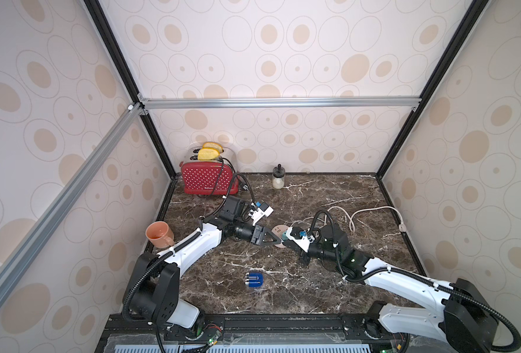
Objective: Charge the electric shaver
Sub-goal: Pick up the charging cable from the center of the board.
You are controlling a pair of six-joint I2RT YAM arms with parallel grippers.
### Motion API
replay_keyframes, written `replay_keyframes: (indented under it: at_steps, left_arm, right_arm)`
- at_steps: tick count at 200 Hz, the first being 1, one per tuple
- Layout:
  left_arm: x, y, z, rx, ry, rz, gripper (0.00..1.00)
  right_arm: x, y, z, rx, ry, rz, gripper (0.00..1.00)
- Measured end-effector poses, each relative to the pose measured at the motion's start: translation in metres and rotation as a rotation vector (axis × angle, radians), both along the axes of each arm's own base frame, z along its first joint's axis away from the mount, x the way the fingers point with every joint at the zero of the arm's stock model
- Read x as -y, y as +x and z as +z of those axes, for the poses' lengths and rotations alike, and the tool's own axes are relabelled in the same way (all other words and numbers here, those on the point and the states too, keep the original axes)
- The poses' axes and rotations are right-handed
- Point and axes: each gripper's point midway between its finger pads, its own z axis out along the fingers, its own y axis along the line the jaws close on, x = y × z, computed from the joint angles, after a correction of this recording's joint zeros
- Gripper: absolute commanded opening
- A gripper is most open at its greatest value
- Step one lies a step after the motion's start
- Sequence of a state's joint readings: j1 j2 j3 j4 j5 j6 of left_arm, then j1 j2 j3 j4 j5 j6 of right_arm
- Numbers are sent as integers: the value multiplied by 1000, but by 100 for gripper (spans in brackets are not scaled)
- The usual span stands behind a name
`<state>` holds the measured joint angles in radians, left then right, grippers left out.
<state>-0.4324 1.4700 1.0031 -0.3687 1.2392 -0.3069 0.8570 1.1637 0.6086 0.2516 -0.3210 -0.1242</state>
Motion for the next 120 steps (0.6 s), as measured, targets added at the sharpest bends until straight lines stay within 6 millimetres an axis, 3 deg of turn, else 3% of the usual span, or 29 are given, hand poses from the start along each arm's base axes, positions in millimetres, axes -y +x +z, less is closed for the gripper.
replay_keyframes:
  at_steps: [17, 34, 48, 90, 120]
  left_arm:
    - [-7, 1, 3, 20, 25, -1, 59]
    - [-22, 4, 0, 45, 81, 35, 73]
    - [-39, 4, -6, 92, 173, 75, 78]
    - [-80, -3, -9, 324, 407, 172, 84]
    - [-98, -10, -19, 399, 484, 213, 83]
  right_arm:
    - [3, -2, -4, -24, -39, 2, 0]
    - [10, -6, -6, -44, -65, 1, 0]
    - [16, -11, -7, -63, -81, 2, 0]
    - [29, -27, -18, -152, -154, 26, 0]
    - [35, -36, -27, -202, -193, 43, 0]
